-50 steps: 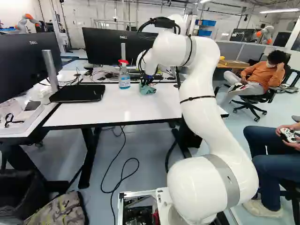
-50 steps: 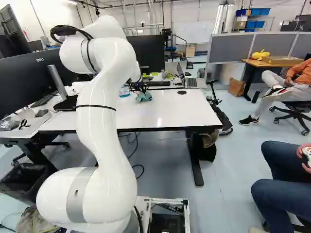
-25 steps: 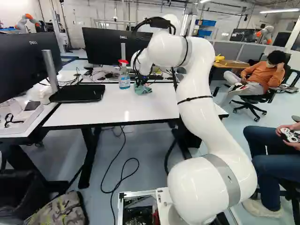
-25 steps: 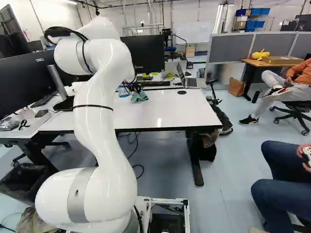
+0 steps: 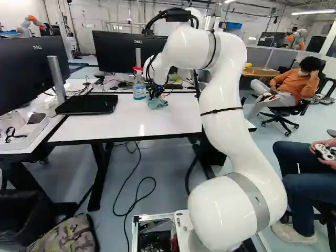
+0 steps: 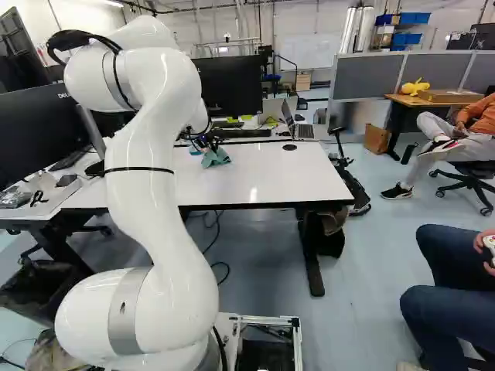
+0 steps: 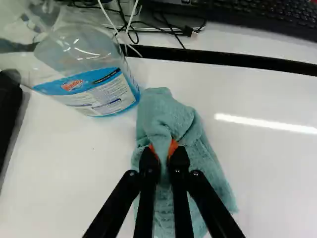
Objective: Clean the table with the green towel
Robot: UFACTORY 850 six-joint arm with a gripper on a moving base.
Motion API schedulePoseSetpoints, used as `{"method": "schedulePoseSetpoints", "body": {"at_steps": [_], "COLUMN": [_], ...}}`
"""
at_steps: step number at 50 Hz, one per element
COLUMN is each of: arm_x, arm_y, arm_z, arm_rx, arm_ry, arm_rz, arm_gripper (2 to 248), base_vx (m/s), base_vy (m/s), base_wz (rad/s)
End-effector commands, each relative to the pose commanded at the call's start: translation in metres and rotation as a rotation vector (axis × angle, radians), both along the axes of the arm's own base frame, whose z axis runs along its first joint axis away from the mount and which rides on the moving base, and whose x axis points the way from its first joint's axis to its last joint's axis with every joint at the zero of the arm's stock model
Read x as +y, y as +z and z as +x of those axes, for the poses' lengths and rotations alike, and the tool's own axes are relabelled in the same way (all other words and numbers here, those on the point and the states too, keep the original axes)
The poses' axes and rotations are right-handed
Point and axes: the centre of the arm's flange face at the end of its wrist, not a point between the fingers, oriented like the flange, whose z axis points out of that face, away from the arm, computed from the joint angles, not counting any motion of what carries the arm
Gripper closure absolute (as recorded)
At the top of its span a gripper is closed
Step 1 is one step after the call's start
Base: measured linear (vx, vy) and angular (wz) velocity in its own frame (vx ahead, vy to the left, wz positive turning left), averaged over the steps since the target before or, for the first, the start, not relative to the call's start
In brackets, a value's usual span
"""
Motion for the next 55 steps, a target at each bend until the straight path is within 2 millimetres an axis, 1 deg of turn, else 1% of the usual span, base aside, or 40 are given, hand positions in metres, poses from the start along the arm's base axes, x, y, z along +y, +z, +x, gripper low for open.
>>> {"method": "schedulePoseSetpoints", "body": {"at_steps": [14,23,35,55], "arm_x": [-0.014,-0.015,-0.016,-0.018], "arm_y": [0.002,0.004,0.017,0.041], "arm_z": [-0.02,-0.021,-0.025,-0.039], "arm_rx": [0.023,0.022,0.014,0.056], "arm_ry": [-0.014,-0.015,-0.015,-0.013], "arm_rz": [-0.004,-0.004,-0.002,-0.009], "arm_gripper": [213,213,213,213], "base_vx": [0.0,0.0,0.0,0.0], "base_vy": [0.0,0.0,0.0,0.0], "base_wz": [0.0,0.0,0.0,0.0]}}
